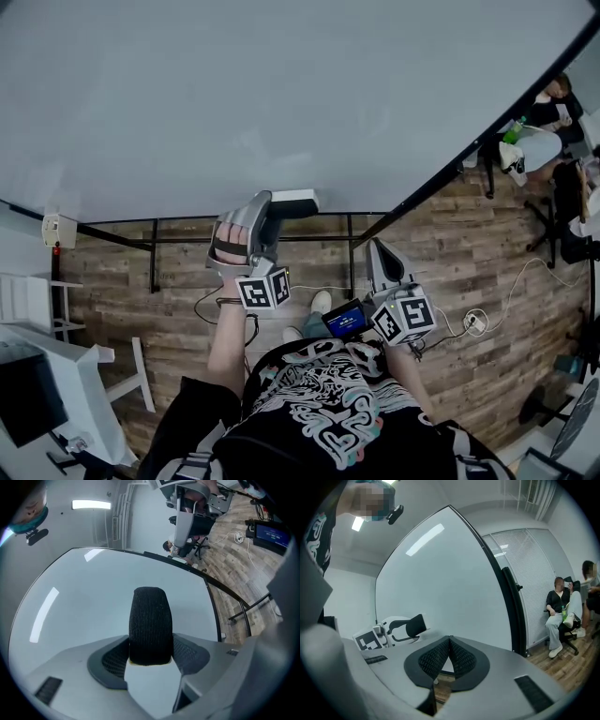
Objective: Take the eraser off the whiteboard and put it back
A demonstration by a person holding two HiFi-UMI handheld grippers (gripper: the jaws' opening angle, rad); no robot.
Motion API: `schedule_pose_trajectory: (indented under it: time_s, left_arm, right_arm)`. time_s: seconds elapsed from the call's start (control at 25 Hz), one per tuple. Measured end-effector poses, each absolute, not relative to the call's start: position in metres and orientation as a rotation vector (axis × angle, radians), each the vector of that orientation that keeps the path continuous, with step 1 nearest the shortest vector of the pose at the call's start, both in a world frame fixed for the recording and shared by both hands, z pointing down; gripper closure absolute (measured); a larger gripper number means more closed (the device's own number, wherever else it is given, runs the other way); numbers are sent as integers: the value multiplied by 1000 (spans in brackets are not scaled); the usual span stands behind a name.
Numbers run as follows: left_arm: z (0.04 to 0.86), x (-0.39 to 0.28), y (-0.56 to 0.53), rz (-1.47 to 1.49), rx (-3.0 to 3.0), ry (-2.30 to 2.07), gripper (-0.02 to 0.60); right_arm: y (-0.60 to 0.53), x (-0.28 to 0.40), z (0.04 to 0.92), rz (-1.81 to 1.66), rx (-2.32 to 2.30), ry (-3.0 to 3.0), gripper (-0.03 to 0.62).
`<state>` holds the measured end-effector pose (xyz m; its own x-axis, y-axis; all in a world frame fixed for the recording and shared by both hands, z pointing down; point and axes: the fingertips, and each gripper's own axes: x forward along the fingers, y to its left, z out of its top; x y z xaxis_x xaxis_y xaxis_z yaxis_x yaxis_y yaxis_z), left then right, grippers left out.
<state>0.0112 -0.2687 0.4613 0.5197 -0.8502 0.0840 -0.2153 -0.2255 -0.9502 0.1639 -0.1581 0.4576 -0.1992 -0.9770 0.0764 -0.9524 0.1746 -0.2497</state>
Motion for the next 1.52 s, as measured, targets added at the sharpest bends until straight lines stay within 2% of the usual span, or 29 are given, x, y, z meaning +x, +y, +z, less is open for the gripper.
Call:
schedule_pose_trajectory:
  time_s: [1.2,1.52]
  left_arm:
    - [457,13,-294,-753,-1799,1006,298]
    - [466,18,-292,-768,-1848,994,252]
  right_arm:
    - [-203,160,472,-394,-1867,2438,568]
    - [-202,155,473,-400,-1863,2438,568]
